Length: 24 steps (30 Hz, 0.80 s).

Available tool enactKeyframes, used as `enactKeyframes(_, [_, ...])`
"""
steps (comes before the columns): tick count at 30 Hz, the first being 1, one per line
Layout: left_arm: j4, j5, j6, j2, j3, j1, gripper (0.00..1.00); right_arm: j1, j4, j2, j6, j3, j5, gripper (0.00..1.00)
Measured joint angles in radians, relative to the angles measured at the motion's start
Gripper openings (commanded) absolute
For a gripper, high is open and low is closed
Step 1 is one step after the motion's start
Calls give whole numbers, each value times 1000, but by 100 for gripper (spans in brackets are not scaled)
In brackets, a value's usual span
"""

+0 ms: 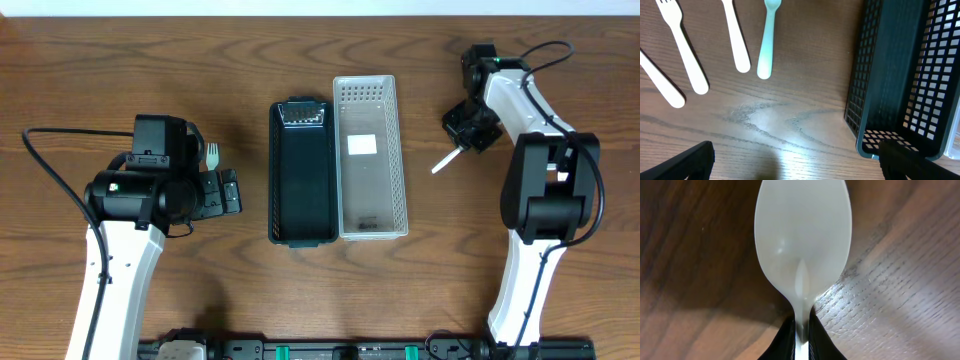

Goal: Pack container
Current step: 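Carry the spoon into the white basket and release it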

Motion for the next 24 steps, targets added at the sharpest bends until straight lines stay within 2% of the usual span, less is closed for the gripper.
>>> enactKeyframes(7, [-2, 0, 0, 0, 0, 0, 98, 21, -129, 42, -212, 180, 7, 1])
enactKeyframes(13, [-3, 0, 0, 0, 0, 0, 98, 117, -248, -15, -418, 373, 11, 1])
enactKeyframes(17, [-3, 0, 0, 0, 0, 0, 98, 233, -292, -113, -527, 407, -4, 1])
enactKeyframes(24, [-3, 0, 2, 0, 0, 0, 98, 428, -294, -166, -591, 408, -18, 1])
